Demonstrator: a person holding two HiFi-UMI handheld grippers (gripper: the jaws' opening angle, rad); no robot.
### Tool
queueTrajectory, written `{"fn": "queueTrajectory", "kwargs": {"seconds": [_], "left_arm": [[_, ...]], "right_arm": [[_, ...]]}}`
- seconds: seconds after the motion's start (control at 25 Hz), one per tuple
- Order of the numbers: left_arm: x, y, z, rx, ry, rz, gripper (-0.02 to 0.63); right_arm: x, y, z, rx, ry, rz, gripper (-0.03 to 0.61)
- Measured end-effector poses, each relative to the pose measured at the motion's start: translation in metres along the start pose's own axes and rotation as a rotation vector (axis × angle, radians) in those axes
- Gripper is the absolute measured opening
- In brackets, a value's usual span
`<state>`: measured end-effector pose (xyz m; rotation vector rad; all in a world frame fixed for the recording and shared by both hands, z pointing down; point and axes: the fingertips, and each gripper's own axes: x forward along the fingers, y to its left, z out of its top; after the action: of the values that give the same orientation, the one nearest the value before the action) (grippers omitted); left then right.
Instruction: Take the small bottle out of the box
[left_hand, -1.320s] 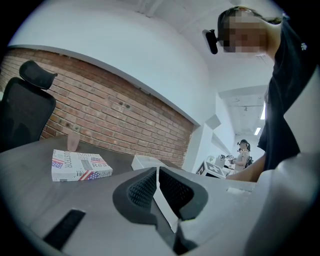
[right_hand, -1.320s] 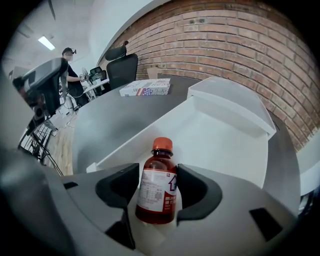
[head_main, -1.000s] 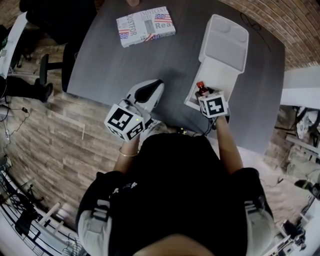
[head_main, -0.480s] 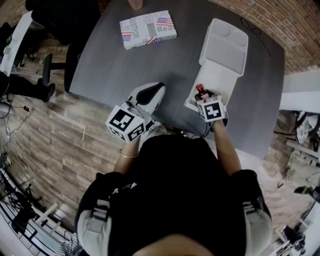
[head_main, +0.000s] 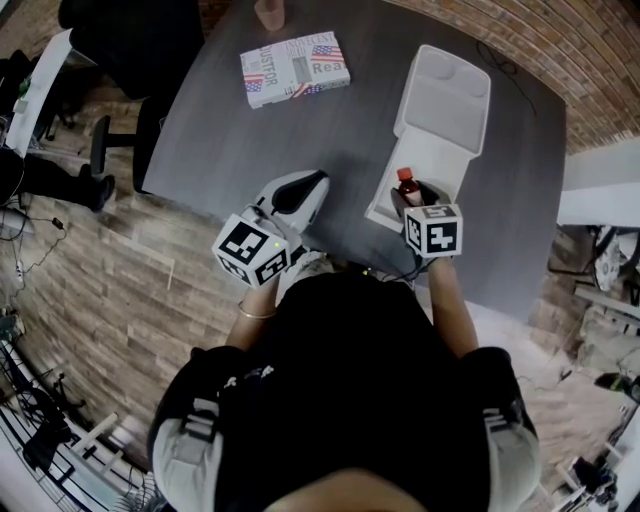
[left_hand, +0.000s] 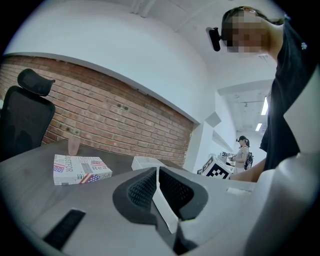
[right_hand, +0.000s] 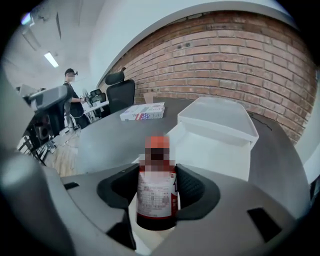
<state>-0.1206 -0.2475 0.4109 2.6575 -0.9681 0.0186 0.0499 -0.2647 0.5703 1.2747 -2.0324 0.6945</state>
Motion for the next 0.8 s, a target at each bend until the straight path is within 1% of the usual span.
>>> {"fn": "queueTrajectory", "kwargs": {"seconds": [0.16, 0.28, 0.44, 0.8], "left_arm": [[0.011, -0.009, 0.004, 0.016, 0.005, -0.030, 0.005], [0.020, -0.018, 0.009, 0.030, 0.011, -0.063, 0.005], [0.033, -0.029, 0.010, 0.047, 0.017, -0.106, 0.005], [0.062, -0.059, 0.013, 0.064, 0.029, -0.205, 0.004]], "right_arm": [[-0.022, 0.002, 0.016, 0.021, -0.082, 0.013, 0.218], [-0.042, -0.001, 0.032, 0.039, -0.160, 0.002, 0.218], [-0.072, -0.011, 0.044, 0.084, -0.240, -0.011, 0.218], [-0.151, -0.039, 0.072, 0.144, -0.449, -0.095, 0.218]]}}
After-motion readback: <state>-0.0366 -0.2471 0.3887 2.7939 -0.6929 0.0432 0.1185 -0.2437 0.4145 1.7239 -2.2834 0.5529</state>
